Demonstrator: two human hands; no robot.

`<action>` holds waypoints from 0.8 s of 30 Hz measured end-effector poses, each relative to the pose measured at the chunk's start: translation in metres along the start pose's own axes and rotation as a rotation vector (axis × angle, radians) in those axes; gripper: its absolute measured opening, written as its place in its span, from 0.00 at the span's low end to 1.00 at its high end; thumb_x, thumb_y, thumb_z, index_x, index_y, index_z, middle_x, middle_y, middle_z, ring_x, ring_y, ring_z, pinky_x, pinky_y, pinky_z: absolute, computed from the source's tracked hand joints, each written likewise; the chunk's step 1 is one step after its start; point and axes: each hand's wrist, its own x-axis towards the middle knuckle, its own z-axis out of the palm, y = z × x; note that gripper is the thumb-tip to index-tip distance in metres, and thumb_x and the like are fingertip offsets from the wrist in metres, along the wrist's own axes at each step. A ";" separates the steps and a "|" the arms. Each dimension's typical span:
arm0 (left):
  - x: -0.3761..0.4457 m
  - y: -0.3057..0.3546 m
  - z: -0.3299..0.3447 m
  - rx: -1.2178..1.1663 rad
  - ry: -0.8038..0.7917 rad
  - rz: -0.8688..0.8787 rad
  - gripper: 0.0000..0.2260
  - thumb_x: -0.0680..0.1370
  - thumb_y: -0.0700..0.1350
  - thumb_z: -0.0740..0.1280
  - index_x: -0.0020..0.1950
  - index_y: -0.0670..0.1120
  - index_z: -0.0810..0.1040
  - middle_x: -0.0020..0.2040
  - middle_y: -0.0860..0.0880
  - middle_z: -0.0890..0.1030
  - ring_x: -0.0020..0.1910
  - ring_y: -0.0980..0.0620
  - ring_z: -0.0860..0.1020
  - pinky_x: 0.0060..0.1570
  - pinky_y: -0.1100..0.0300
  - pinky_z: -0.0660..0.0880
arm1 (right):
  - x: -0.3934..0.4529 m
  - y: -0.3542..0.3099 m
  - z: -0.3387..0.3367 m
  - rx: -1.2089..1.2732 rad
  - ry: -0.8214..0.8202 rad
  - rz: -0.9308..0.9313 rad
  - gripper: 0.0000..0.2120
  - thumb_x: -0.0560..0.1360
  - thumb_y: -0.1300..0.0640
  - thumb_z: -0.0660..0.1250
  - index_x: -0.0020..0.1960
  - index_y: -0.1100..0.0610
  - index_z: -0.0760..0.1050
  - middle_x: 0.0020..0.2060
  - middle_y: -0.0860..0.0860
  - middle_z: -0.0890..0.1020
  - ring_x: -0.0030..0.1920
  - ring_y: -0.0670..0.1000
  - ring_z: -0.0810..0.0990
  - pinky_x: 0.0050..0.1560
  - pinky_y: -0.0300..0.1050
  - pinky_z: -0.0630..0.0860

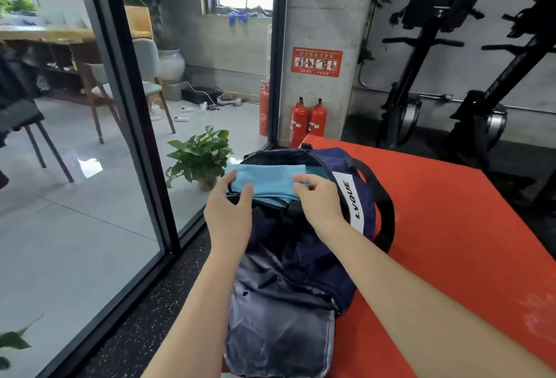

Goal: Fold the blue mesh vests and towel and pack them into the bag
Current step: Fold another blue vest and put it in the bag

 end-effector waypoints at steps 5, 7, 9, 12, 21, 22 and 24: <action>0.019 0.002 0.030 0.001 -0.091 0.055 0.19 0.81 0.45 0.67 0.72 0.52 0.72 0.69 0.57 0.73 0.67 0.61 0.68 0.65 0.68 0.60 | 0.021 0.006 0.002 0.064 0.119 0.038 0.13 0.79 0.60 0.63 0.59 0.52 0.81 0.45 0.46 0.83 0.38 0.46 0.76 0.39 0.35 0.73; 0.026 0.000 0.043 -0.007 -0.150 0.076 0.19 0.81 0.43 0.67 0.72 0.51 0.72 0.69 0.57 0.73 0.65 0.64 0.68 0.61 0.77 0.59 | 0.028 0.012 -0.004 -0.027 0.153 -0.008 0.14 0.79 0.58 0.63 0.62 0.51 0.80 0.52 0.50 0.84 0.42 0.47 0.76 0.48 0.43 0.75; 0.033 -0.004 0.052 -0.016 -0.187 0.099 0.19 0.80 0.42 0.67 0.71 0.51 0.74 0.67 0.58 0.75 0.63 0.66 0.68 0.55 0.85 0.58 | 0.032 0.017 -0.012 -0.106 0.149 -0.047 0.15 0.79 0.56 0.64 0.65 0.50 0.78 0.56 0.53 0.84 0.40 0.44 0.73 0.48 0.45 0.73; 0.045 -0.013 0.062 0.031 -0.211 0.095 0.16 0.79 0.40 0.69 0.66 0.49 0.78 0.64 0.55 0.78 0.61 0.63 0.71 0.53 0.85 0.59 | 0.032 0.020 -0.022 -0.274 0.097 -0.108 0.17 0.79 0.56 0.67 0.67 0.54 0.76 0.62 0.50 0.81 0.52 0.46 0.78 0.55 0.40 0.70; 0.042 -0.033 0.053 0.439 -0.408 -0.024 0.11 0.79 0.47 0.65 0.59 0.57 0.80 0.57 0.51 0.81 0.51 0.49 0.78 0.49 0.55 0.74 | 0.027 0.025 -0.028 -0.586 -0.021 -0.035 0.12 0.72 0.55 0.73 0.55 0.53 0.80 0.50 0.51 0.81 0.46 0.51 0.78 0.44 0.42 0.68; 0.041 -0.034 0.051 0.450 -0.428 -0.013 0.10 0.79 0.47 0.65 0.58 0.57 0.80 0.56 0.51 0.81 0.50 0.49 0.78 0.50 0.54 0.76 | 0.026 0.024 -0.028 -0.611 -0.033 -0.019 0.12 0.73 0.55 0.73 0.56 0.52 0.79 0.51 0.52 0.81 0.46 0.52 0.78 0.43 0.42 0.68; 0.038 -0.037 0.049 0.497 -0.481 0.001 0.13 0.81 0.47 0.63 0.62 0.58 0.79 0.59 0.50 0.79 0.50 0.47 0.79 0.52 0.51 0.77 | 0.024 0.024 -0.027 -0.675 -0.062 -0.008 0.13 0.74 0.55 0.71 0.58 0.52 0.78 0.57 0.54 0.78 0.52 0.54 0.78 0.46 0.43 0.69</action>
